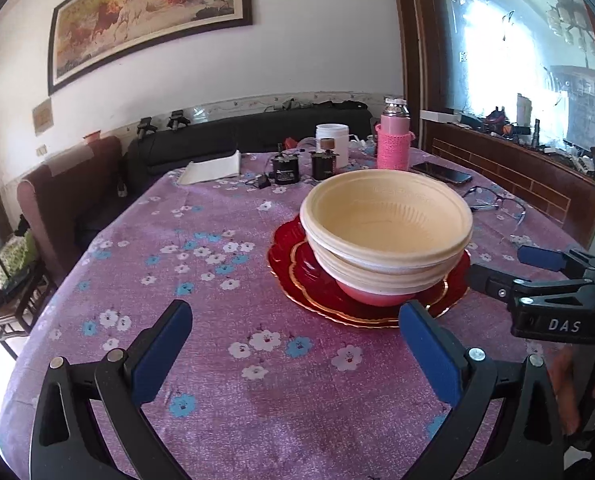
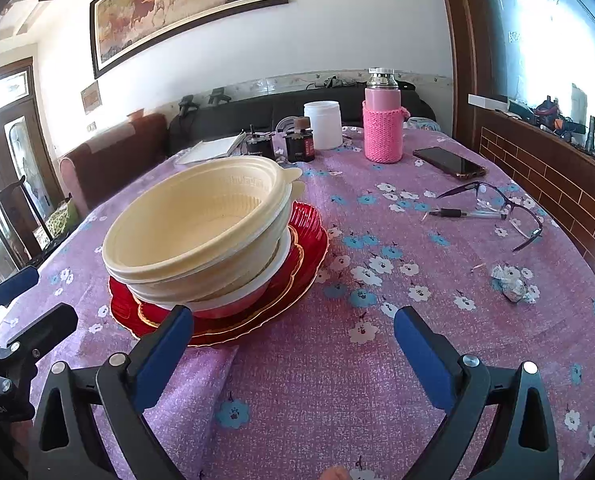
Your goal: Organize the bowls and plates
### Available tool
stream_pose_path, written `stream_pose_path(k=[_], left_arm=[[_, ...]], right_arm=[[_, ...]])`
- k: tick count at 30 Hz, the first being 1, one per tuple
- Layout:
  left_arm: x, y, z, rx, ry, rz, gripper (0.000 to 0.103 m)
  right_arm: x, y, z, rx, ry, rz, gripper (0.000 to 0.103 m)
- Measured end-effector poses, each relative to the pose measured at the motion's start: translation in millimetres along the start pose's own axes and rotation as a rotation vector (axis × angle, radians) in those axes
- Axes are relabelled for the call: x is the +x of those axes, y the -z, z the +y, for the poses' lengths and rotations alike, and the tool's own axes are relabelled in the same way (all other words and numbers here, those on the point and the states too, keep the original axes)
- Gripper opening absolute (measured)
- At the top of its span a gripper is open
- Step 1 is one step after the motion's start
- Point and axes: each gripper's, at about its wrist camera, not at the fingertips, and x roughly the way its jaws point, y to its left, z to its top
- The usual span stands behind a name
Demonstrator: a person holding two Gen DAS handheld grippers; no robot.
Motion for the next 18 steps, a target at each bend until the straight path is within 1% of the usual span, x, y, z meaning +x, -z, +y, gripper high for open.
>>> stream_pose_path(k=[1,5,7,10,18], left_arm=[[0.2,0.1,0.2,0.002,-0.028,0.003,0.103],[4.1,-0.1,5.1,-0.002,-0.05,0.034,0.103],[3.5,0.1,7.4,-0.011,-0.081,0.033,0.103],[1.9,1.5,5.5,0.004,-0.115,0.027,0.103],[1.9,2.5,-1.0,0.05,-0.131,0.032,0.103]], right_arm=[[-0.5,0.4,-0.2,0.001,-0.005,-0.002,0.102],[0.3,0.6,-1.3,0.006,-0.012,0.0,0.102],[0.4,0.7,-1.9,0.009,-0.014,0.001,0.102],[0.6,0.9,-2.0,0.01,-0.017,0.003,0.102],[0.1,1.5,-1.8,0.013,-0.019,0.005,0.102]])
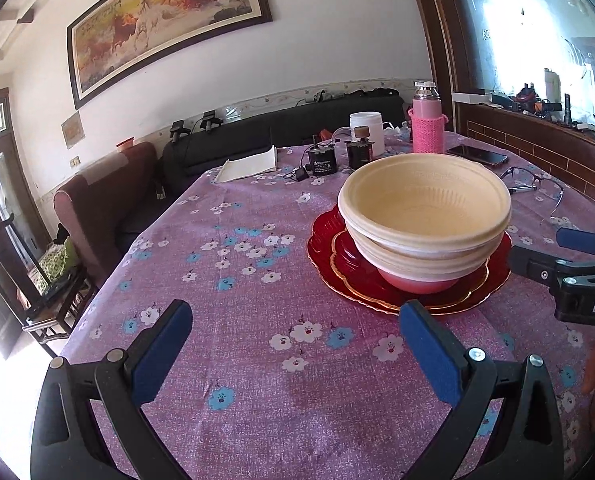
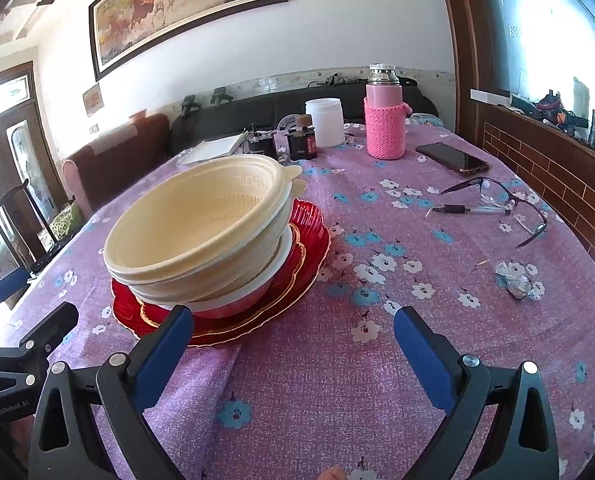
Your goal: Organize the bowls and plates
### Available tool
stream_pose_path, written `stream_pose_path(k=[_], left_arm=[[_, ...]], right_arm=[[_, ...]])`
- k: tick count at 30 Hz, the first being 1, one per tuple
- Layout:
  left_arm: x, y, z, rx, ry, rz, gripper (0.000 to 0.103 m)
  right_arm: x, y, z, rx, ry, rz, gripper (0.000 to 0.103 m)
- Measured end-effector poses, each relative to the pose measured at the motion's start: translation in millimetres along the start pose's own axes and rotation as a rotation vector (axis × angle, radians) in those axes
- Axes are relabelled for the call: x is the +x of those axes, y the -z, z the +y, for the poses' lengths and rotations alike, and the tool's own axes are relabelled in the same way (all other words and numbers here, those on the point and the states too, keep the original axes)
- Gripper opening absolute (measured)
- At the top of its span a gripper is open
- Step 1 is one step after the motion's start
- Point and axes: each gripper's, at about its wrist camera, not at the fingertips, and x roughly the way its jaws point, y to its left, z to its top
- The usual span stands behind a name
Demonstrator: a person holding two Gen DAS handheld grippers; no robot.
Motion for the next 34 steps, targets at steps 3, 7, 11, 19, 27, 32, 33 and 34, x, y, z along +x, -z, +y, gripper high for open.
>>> stream_pose_path(k=[3,7,11,19,27,32,33,34], left_arm=[[0.3,-0.7,-1.1,0.005,-0.005,0.002,0.103],[0.5,-0.8,-1.8,0.01,-0.007,0.004,0.103],[0.7,-0.4,-2.1,0.011,-0.008,0.007,0.103],[0.9,-0.3,-1.7,0.011,-0.009,0.011,0.103],[0.8,-0.4,-1.3,0.009,-0.009,0.012,0.103],[1.3,1.2,3.1,-0.022,0.016,0.029,0.103],[1.6,0.5,3.6,-0.025,0.016,0.029,0.103],[1.8,0.5,4.6,-0.031,0.021,0.03,0.103]], right_arm=[[0.6,-0.1,-0.2,0.0,0.0,0.003,0.102],[-0.7,-0.1,-0.1,0.004,-0.002,0.002,0.102],[-2.2,0.3,0.8,0.006,-0.003,0.002,0.102],[-2.9,0.2,1.4,0.008,-0.003,0.005,0.102],[-1.4,-0.8,0.5,0.01,-0.001,0.005,0.102],[-2.0,-0.6,0.6,0.012,0.0,0.006,0.102],[-2.1,-0.5,0.6,0.012,0.001,0.006,0.102],[-2.6,-0.4,0.6,0.012,0.001,0.005,0.102]])
